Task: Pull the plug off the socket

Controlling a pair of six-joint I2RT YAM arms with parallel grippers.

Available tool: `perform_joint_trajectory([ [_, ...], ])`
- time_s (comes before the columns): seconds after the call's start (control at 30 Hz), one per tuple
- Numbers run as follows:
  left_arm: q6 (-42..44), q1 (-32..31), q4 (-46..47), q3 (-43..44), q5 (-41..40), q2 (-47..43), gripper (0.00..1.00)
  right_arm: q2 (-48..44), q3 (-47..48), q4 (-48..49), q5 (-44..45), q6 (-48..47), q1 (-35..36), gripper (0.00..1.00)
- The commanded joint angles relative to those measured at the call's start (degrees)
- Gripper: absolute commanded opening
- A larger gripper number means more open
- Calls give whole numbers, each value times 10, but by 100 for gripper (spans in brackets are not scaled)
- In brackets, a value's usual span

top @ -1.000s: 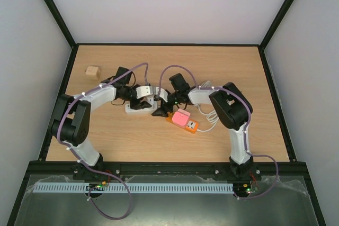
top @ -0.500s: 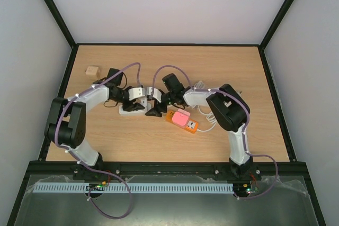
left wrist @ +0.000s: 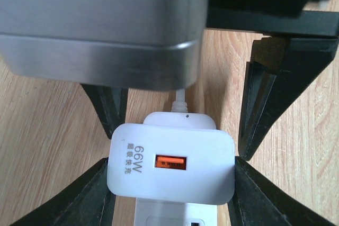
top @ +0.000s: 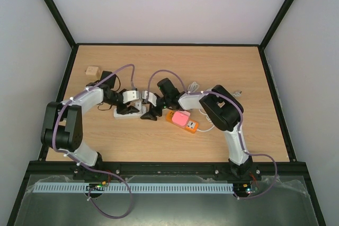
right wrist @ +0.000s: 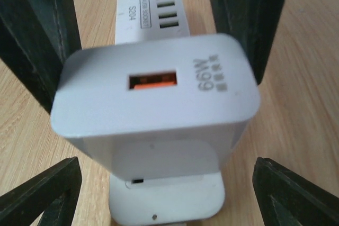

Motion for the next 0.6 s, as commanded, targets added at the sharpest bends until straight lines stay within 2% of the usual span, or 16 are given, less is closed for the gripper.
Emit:
perform_joint_trajectory([
  [0.0,14,3,-29,-21,12,-11,37,14,-17,41,10,-7,5,85],
  [0.2,4,3,-20,-24,16,-15,42,24,-7,40,4,-4,5,70],
  [0.3,-2,2,-16,-25,25,-18,50,24,-8,41,4,-4,5,65],
  [0.47,-12,-3,0,-37,28,-23,64,25,-13,46,4,-7,5,62],
  [0.57,-18,-5,11,-44,29,-23,67,23,-17,50,4,-7,5,58],
])
